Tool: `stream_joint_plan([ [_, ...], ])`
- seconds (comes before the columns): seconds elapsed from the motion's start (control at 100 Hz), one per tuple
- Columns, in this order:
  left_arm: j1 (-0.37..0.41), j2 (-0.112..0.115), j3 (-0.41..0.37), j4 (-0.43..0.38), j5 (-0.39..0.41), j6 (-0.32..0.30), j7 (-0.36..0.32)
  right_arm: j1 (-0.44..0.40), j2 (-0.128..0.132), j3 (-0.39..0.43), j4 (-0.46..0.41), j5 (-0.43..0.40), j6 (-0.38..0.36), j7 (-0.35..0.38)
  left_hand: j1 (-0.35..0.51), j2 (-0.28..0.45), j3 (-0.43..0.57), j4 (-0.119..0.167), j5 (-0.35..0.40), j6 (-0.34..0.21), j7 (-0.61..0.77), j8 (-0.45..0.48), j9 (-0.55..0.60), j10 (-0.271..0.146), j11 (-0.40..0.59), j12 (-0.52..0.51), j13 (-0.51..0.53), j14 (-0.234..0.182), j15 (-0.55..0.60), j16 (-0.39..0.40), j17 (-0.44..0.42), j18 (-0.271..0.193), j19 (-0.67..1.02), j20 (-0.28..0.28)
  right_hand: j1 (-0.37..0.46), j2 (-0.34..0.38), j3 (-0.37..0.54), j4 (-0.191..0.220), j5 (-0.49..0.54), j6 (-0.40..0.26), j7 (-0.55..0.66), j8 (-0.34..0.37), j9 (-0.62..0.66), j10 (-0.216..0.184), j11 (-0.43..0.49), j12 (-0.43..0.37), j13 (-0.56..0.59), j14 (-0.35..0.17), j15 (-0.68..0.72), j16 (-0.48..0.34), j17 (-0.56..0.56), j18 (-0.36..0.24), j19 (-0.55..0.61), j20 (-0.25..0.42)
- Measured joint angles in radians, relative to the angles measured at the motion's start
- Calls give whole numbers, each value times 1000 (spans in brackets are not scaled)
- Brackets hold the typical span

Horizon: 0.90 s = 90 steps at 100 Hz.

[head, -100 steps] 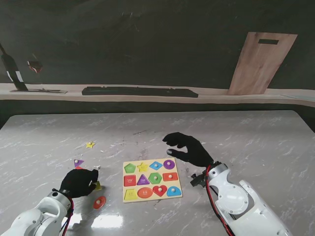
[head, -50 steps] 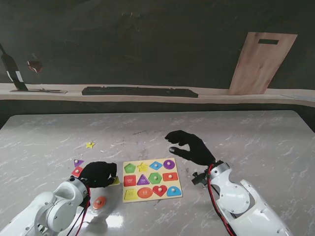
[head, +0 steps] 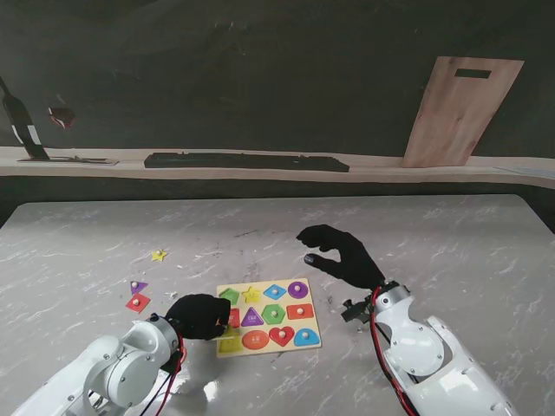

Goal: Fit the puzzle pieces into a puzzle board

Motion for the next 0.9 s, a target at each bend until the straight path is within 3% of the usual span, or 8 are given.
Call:
stream_joint_plan([
  [0.42, -18, -1, 53, 16, -12, 59, -7, 1, 0, -1, 1, 4, -2, 3, -11, 0, 14, 0, 0, 0, 8, 0, 0, 0, 11, 1, -1, 0, 10, 0, 0, 0, 0, 0, 0, 0, -10, 0, 0, 0, 0, 0, 0, 0, -1, 0, 0, 0, 0, 0, 0, 0, 0, 0],
  [0.9, -40, -2, 89, 52, -8, 59, 14, 3, 0, -1, 3, 10, 0, 6, -36, -12, 14, -3, 0, 0, 52, 25, -1, 0, 24, 4, -1, 0, 12, 0, 1, 0, 0, 0, 0, 11, -21, 0, 0, -2, 0, 2, 0, 0, -1, 1, 0, 0, 0, 0, 0, 0, 0, 0],
])
